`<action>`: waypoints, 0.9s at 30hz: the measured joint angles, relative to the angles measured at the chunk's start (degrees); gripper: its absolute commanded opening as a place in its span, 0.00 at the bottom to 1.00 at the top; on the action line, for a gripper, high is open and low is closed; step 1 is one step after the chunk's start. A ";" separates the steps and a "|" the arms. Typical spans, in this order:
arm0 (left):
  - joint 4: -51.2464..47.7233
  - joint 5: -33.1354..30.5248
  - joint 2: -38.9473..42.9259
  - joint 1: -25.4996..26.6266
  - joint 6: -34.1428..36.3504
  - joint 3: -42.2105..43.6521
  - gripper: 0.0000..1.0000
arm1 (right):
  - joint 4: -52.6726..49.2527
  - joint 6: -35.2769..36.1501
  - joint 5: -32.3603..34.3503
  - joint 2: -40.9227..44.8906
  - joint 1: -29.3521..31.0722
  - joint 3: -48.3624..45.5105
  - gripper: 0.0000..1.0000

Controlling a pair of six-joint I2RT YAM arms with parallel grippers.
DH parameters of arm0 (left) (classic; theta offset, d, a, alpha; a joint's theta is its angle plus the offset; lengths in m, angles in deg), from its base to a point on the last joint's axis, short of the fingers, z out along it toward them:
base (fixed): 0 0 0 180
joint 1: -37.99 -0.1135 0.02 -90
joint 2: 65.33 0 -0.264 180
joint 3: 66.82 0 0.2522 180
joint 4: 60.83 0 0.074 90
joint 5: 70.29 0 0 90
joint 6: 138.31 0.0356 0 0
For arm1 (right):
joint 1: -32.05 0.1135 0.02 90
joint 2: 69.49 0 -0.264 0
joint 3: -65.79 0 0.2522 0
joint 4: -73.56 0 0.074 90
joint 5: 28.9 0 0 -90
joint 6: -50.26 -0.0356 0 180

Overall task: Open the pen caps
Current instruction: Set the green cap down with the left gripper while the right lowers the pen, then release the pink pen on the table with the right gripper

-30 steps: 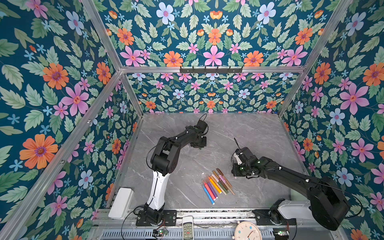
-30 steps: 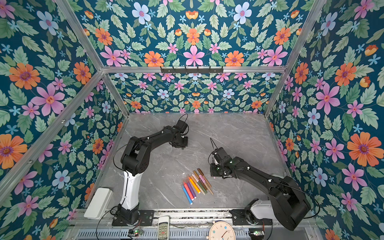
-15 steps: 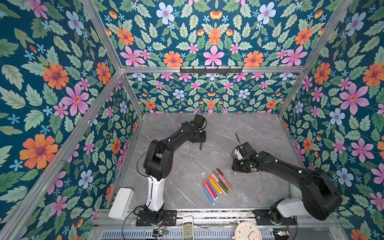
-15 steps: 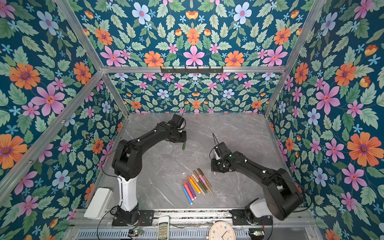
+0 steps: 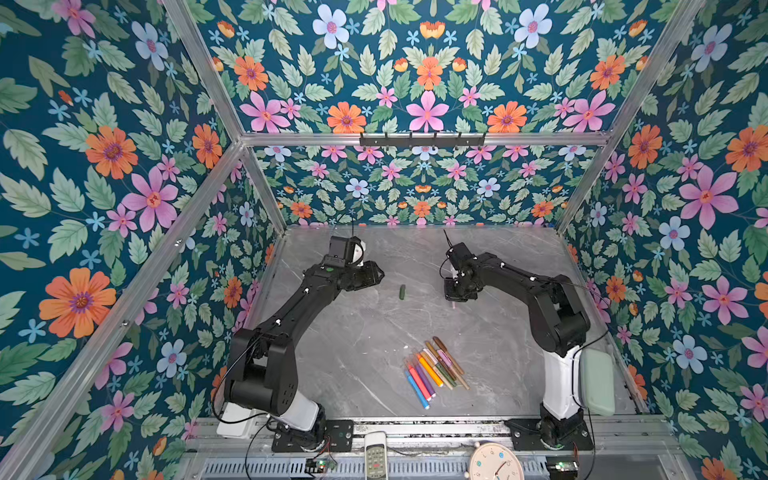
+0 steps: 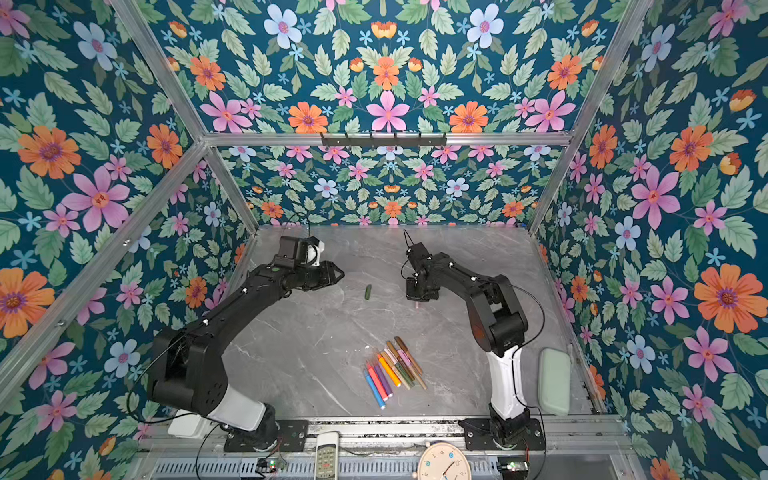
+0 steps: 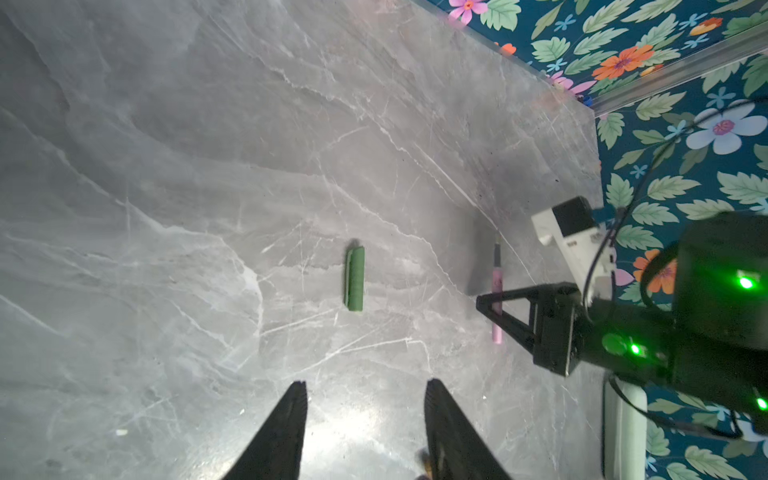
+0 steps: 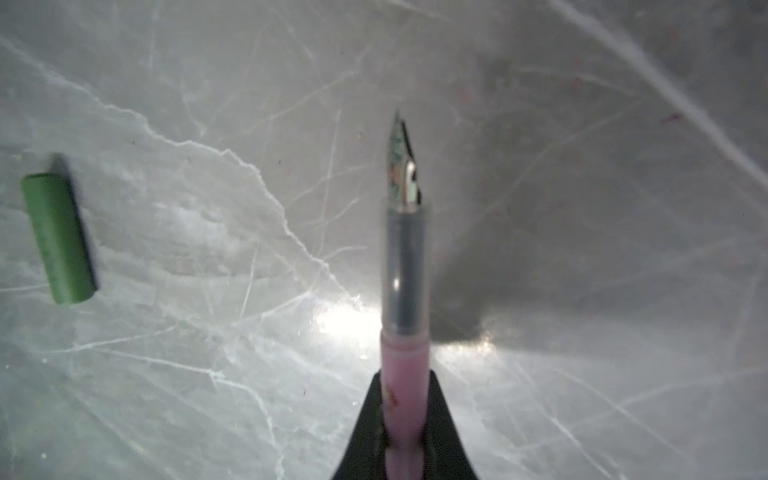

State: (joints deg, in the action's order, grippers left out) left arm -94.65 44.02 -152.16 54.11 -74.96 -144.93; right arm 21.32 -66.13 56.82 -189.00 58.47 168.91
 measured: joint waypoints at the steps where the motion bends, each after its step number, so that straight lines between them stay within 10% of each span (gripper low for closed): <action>1: 0.37 0.33 0.81 -0.28 -0.02 1.31 0.50 | -0.90 -0.02 0.20 -1.03 0.00 1.36 0.00; 27: 6.34 4.00 5.40 -2.95 0.68 9.84 0.50 | -8.74 -0.44 0.61 -10.88 0.74 16.02 0.33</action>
State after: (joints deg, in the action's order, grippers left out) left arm -88.31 48.02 -146.76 51.16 -74.28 -135.10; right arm 12.58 -66.57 57.44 -199.88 59.21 184.93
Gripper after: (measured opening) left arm 0.504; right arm 0.292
